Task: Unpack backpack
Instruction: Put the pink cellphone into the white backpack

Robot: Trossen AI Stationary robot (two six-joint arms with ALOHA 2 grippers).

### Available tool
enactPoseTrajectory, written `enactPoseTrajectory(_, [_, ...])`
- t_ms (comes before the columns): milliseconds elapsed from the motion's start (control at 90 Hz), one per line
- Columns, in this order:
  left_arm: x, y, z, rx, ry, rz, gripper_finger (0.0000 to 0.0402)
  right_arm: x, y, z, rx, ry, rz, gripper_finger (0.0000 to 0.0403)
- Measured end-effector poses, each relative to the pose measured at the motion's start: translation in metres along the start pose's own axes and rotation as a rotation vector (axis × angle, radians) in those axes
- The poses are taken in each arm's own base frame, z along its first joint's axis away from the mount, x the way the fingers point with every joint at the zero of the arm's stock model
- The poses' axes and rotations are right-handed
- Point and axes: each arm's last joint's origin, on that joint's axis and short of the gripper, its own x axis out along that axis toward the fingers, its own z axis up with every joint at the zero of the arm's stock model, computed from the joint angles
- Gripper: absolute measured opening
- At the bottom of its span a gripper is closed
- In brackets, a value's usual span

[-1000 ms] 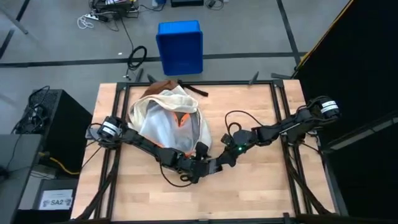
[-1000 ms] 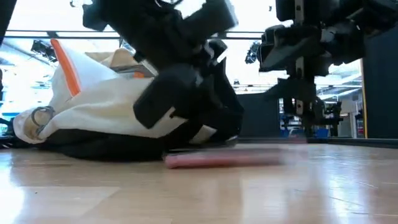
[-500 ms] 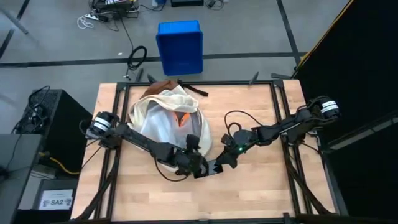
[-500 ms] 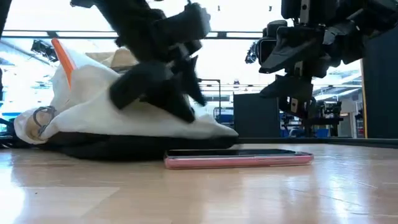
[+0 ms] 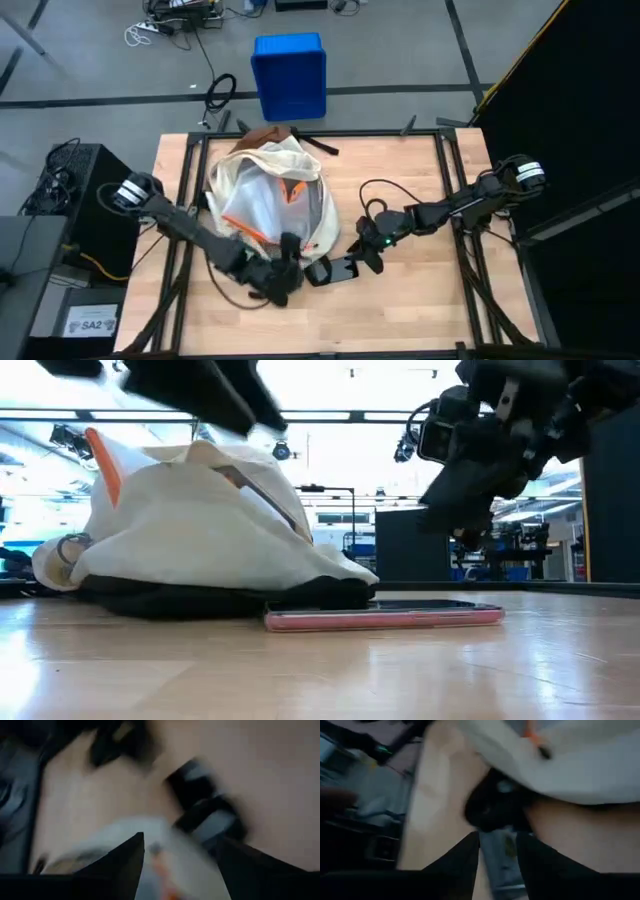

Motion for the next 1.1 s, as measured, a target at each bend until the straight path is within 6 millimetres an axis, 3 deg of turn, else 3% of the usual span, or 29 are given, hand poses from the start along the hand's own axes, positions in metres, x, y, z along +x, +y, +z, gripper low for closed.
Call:
enactPoseTrajectory(100, [0.014, -0.022, 0.009, 0.059, -0.103, -0.028, 0.0213, -0.001, -0.009, -0.005, 0.076, 0.040, -0.104, 0.0121])
enactPoseTrajectory(233, [0.050, -0.046, 0.008, 0.131, -0.152, -0.020, 0.0213, -0.003, -0.019, -0.009, 0.174, 0.088, -0.187, 0.0136])
enactPoseTrajectory(344, [0.077, -0.052, 0.010, 0.150, -0.122, 0.016, 0.0213, -0.003, -0.020, -0.010, 0.208, 0.098, -0.196, 0.0147])
enactPoseTrajectory(511, [0.112, -0.056, -0.003, 0.184, 0.019, 0.043, 0.0213, -0.003, -0.020, -0.010, 0.207, 0.100, -0.195, 0.0157])
enactPoseTrajectory(689, [0.125, -0.063, -0.006, 0.208, 0.070, 0.030, 0.0213, -0.003, -0.018, -0.008, 0.127, 0.084, -0.177, 0.0155])
enactPoseTrajectory(867, [0.128, -0.057, -0.012, 0.165, 0.139, 0.101, 0.0213, 0.002, -0.016, -0.004, 0.023, 0.071, -0.144, 0.0148])
enactPoseTrajectory(1100, [0.129, -0.049, -0.022, 0.154, 0.236, 0.121, 0.0213, 0.042, -0.020, 0.006, 0.012, 0.205, -0.143, 0.0152])
